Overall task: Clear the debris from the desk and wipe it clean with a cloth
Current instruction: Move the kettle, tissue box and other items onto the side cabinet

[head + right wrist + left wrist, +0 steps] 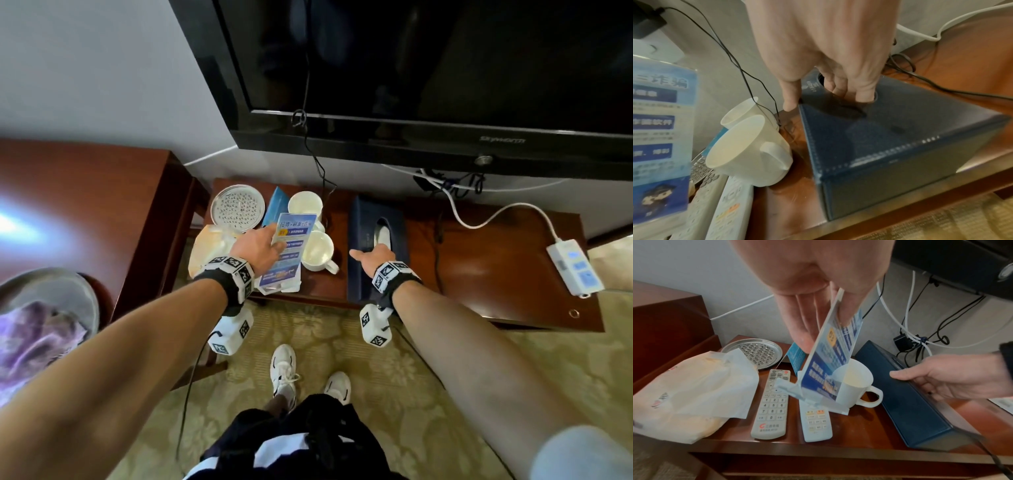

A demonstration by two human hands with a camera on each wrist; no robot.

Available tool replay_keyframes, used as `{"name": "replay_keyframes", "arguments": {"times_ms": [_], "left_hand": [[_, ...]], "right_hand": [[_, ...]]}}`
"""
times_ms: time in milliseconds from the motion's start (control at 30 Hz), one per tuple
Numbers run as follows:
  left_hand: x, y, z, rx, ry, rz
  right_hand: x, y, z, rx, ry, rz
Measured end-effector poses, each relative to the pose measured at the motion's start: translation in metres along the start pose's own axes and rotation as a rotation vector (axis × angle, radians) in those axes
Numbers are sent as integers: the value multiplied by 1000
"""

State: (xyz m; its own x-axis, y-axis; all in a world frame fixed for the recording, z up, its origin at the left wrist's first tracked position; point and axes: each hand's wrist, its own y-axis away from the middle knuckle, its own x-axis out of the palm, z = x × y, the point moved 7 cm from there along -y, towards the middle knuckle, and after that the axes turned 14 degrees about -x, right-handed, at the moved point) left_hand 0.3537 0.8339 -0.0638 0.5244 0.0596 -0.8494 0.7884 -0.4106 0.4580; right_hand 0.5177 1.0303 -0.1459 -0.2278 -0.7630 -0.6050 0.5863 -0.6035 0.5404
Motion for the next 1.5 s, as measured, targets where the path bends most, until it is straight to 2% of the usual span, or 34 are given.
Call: {"name": "replay_keyframes", "arguments": {"times_ms": [133,333,467,633,733,900,1100,1267,1433,1500], "left_hand": [[0,-7,5,-7,11,9],[0,-9,9,-15,48,33],[0,-9,6,-5,52,50],[-3,-5,-8,39,51,81],[-5,0,-23,77,24,96],[-8,9,-55,146,-12,91],[5,22,-95,208,67,132],[21,26,-126,221,165,191],[37,28,-158,247,163,217],[40,27,-170,263,120,180]], "right_hand": [[2,-12,6,-8,7,3],[27,-25,6,-1,-101,79],[30,-22,11,-39,-52,99],[6,-19,34,-190,32,74],[-14,-15,55,-291,-51,54],[-41,4,77,-480,-269,119],[-79,20,49,-482,-384,47],[-107,35,18,-501,-372,-10],[-132,42,-10,-483,-340,-69],[-143,45,-18,-475,-318,-105]]}}
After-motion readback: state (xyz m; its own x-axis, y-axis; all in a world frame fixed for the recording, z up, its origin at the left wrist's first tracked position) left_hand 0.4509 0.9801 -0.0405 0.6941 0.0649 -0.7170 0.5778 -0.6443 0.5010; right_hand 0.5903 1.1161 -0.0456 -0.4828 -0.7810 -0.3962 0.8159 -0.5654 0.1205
